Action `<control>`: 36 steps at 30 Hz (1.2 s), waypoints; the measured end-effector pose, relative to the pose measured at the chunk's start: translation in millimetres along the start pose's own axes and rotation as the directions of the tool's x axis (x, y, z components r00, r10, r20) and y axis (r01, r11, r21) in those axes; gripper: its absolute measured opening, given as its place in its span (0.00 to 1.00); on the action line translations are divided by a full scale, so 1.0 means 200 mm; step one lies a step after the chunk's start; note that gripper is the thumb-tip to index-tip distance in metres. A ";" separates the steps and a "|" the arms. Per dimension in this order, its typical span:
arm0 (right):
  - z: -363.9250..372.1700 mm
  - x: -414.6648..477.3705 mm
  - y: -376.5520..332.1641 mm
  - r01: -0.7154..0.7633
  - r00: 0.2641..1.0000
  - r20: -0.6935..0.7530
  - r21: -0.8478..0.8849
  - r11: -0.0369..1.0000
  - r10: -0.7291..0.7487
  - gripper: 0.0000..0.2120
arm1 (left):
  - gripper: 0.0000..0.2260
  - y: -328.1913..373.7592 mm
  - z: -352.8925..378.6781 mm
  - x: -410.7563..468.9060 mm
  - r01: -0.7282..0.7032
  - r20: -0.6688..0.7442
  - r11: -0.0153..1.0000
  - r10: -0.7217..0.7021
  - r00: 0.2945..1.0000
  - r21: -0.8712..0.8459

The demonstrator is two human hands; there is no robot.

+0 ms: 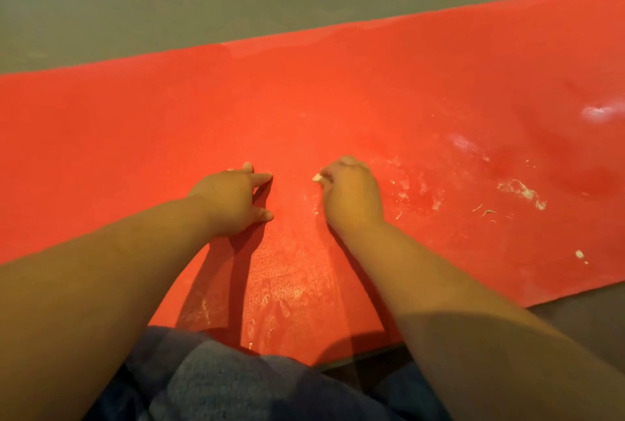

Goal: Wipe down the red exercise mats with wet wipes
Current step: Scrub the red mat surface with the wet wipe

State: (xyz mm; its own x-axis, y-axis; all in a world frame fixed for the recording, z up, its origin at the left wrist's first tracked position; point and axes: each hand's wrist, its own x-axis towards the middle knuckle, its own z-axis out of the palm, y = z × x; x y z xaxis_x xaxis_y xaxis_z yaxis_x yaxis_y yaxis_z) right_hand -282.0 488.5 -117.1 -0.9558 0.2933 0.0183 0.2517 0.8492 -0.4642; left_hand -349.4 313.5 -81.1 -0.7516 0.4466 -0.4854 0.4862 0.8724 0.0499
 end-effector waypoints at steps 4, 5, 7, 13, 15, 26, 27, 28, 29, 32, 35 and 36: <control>0.04 -0.33 -0.04 0.281 0.957 0.046 0.092 0.955 -0.286 0.07 | 0.35 -0.01 0.01 0.00 -0.011 -0.016 1.000 0.011 1.000 0.010; 0.01 -0.35 -0.01 0.317 0.947 0.039 0.061 0.946 -0.320 0.06 | 0.35 -0.01 0.01 0.00 -0.014 -0.022 1.000 0.015 1.000 0.014; -0.06 -0.26 0.09 0.296 0.954 0.050 -0.028 0.955 -0.295 0.07 | 0.35 -0.01 0.01 0.00 -0.013 -0.032 1.000 0.013 0.999 0.022; 0.00 -0.02 -0.01 -0.002 1.000 -0.022 0.036 0.999 0.003 0.10 | 0.35 0.00 -0.01 0.01 -0.007 -0.034 1.000 0.008 0.999 0.024; 0.06 -0.19 -0.09 0.162 0.986 0.023 0.100 0.982 -0.165 0.09 | 0.36 -0.01 0.00 0.01 -0.010 -0.029 1.000 0.010 1.000 0.025; -0.01 -0.01 0.00 -0.032 0.999 -0.040 0.038 0.999 0.033 0.13 | 0.35 0.00 0.00 0.03 -0.014 -0.030 0.998 0.016 0.999 0.064; 0.03 -0.08 -0.07 0.036 0.999 -0.014 0.055 0.998 -0.035 0.13 | 0.35 0.00 0.00 0.03 -0.021 -0.030 0.997 0.024 0.999 0.072; 0.07 -0.16 -0.12 0.134 0.991 0.014 0.078 0.988 -0.136 0.13 | 0.35 0.00 0.00 0.03 -0.029 -0.030 0.996 0.031 0.999 0.080; 0.08 -0.26 -0.14 0.227 0.971 0.045 0.107 0.968 -0.233 0.11 | 0.35 0.00 0.00 0.03 -0.034 -0.029 0.996 0.037 0.999 0.088; 0.00 -0.30 0.00 0.342 0.924 0.150 0.086 0.936 -0.352 0.09 | 0.35 0.00 0.01 0.03 -0.034 -0.023 0.995 0.037 0.999 0.098; -0.12 -0.09 0.21 0.077 0.997 -0.018 0.043 0.996 -0.076 0.10 | 0.35 0.00 0.00 0.03 -0.025 -0.021 0.995 0.027 0.999 0.098; -0.14 -0.03 0.23 -0.040 0.996 -0.073 0.054 0.998 0.044 0.10 | 0.35 0.00 0.00 0.03 -0.022 -0.017 0.995 0.024 1.000 0.099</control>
State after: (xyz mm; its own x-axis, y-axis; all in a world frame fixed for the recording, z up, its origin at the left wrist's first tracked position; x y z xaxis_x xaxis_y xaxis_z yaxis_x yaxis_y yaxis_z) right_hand -260.0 537.7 -114.7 -0.9303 0.3616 0.0624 0.2814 0.8120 -0.5113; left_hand -354.7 316.4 -84.3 -0.7473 0.4704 -0.4693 0.5442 0.8386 -0.0260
